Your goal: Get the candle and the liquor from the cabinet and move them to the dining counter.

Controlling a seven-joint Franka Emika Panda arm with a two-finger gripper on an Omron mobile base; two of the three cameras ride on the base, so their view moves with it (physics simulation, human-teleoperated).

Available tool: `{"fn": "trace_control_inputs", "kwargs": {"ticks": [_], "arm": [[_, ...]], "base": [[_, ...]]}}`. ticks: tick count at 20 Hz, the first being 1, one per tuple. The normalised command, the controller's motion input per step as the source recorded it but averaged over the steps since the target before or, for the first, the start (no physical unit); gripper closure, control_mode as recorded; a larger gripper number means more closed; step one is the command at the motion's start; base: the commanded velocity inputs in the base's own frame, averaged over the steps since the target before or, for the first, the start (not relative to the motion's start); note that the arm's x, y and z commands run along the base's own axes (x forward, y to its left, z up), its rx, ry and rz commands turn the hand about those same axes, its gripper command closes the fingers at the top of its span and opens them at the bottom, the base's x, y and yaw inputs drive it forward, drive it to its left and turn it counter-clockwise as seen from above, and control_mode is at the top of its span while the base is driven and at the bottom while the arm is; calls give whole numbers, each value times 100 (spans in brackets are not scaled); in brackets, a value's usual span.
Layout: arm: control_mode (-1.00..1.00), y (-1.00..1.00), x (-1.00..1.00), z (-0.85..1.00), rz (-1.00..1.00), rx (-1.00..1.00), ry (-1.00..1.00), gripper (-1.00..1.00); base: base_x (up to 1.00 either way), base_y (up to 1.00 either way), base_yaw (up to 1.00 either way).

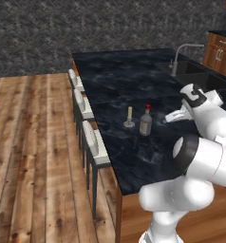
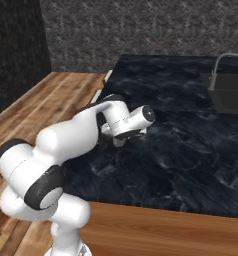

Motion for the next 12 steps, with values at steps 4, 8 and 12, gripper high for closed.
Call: {"fn": "trace_control_inputs", "kwargs": {"ticks": [4,8,12], "arm": [[-100,10,-58,33,-8,0,21,-100],[-100,22,-65,26,-5,-2,5,-100],[-100,37,-56,16,-8,-12,0,-100]], "base": [[0,0,0],[0,0,0],[0,0,0]]}}
